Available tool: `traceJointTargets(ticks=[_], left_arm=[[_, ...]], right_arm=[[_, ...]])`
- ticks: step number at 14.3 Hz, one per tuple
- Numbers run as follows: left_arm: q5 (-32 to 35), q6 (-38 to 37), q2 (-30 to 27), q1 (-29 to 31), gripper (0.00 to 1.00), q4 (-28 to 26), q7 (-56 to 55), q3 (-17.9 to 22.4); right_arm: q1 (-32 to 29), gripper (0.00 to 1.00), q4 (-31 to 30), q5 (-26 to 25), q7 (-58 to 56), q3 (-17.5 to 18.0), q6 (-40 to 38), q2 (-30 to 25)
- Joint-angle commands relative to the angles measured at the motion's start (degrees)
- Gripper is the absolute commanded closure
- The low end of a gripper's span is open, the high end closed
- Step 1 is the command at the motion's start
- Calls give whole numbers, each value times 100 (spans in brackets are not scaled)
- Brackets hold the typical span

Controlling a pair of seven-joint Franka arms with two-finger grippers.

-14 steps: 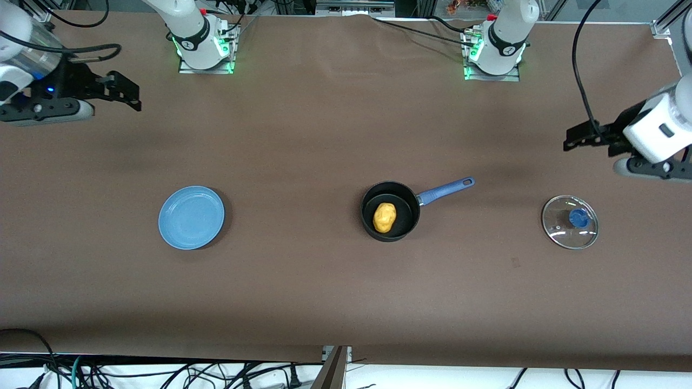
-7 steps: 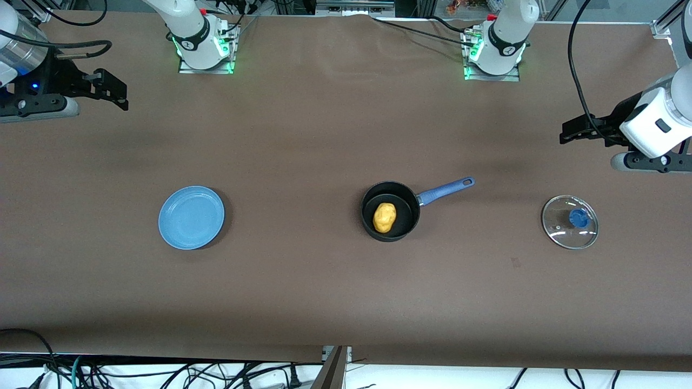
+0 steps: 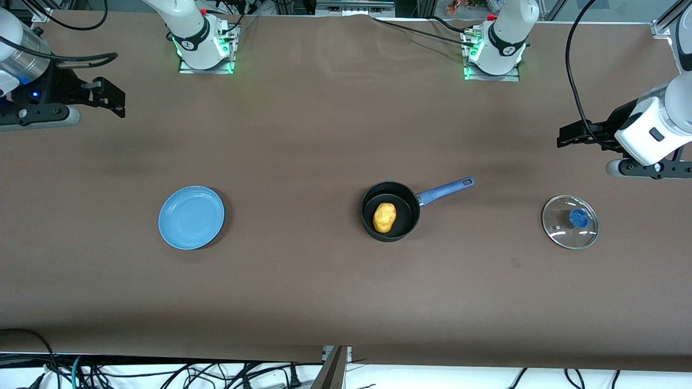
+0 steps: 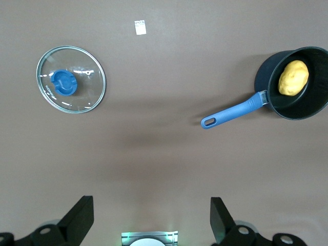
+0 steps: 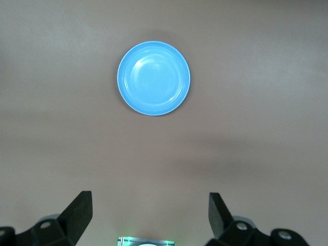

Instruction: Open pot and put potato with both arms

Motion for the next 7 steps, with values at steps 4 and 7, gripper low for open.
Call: traceJointTargets(ticks=[4, 7], left_arm=[[123, -83, 193, -52, 0, 432, 34, -27], [106, -110, 264, 10, 0, 522, 34, -18]], right_arm=[[-28, 0, 258, -58, -93, 33, -86, 137], [-2, 0, 258, -58, -111, 59, -130, 137]])
